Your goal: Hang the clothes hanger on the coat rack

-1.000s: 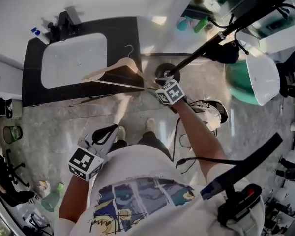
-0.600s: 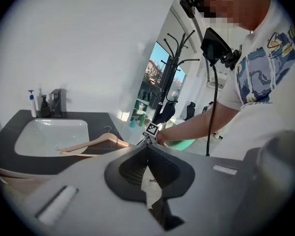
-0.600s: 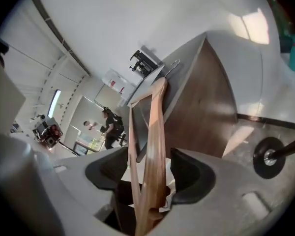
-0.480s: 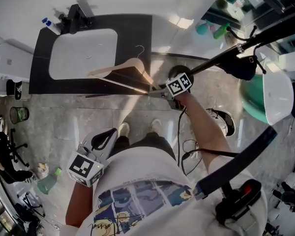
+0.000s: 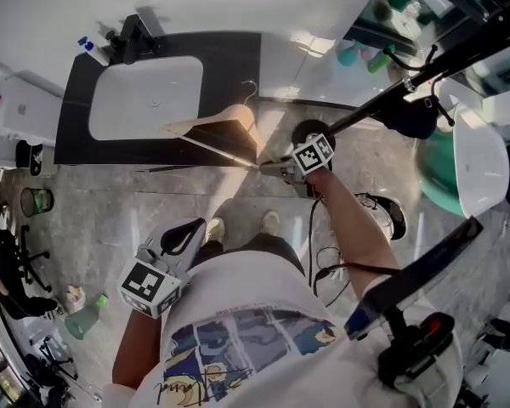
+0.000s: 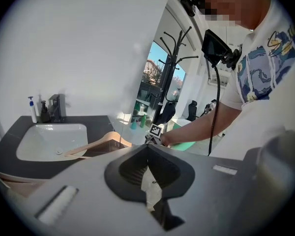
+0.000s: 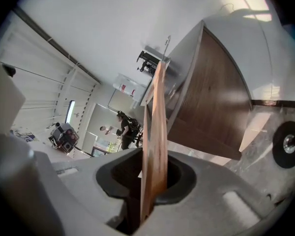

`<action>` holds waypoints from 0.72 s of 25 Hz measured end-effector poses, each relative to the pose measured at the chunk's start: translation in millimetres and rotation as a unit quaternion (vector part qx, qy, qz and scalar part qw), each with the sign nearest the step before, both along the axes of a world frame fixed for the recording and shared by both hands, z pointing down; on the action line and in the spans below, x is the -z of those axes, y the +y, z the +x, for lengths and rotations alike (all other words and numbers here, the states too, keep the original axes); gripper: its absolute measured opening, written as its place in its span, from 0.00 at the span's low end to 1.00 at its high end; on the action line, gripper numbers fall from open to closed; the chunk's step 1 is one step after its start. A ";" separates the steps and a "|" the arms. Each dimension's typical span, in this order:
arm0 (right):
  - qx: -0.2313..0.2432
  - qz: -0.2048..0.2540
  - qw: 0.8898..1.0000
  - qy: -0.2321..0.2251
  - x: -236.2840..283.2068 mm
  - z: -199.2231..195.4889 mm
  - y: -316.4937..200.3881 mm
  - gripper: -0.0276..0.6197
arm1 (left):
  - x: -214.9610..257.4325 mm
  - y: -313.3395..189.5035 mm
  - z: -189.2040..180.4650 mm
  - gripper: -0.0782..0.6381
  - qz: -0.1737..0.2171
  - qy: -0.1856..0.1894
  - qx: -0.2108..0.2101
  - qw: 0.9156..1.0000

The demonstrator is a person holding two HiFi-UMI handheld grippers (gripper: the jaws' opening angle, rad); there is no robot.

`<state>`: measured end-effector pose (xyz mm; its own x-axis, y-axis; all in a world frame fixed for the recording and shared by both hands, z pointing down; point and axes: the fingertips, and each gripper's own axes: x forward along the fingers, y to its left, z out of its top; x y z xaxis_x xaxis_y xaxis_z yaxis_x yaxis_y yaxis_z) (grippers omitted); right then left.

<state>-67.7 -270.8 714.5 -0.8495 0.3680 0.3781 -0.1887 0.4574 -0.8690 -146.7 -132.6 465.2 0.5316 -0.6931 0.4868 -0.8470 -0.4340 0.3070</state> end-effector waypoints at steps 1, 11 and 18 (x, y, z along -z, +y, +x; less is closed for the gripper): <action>-0.006 0.007 1.000 0.000 4.6 4.9 -0.3 0.13 | 0.8 -0.8 1.4 0.11 0.005 0.001 -0.006 1.000; -0.053 0.105 0.993 -0.002 66.2 60.4 9.8 0.09 | 8.7 -9.1 29.6 0.11 0.037 0.027 -0.090 0.995; -0.122 0.199 0.972 -0.001 162.4 136.6 6.7 0.09 | 12.1 -35.1 85.6 0.11 0.067 0.057 -0.214 0.973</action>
<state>68.9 -264.2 552.1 -0.8944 -0.0194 0.4468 -0.3314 0.6996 -0.6330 -61.1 -167.7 453.1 0.8308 -0.4495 0.3282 -0.5435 -0.7824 0.3042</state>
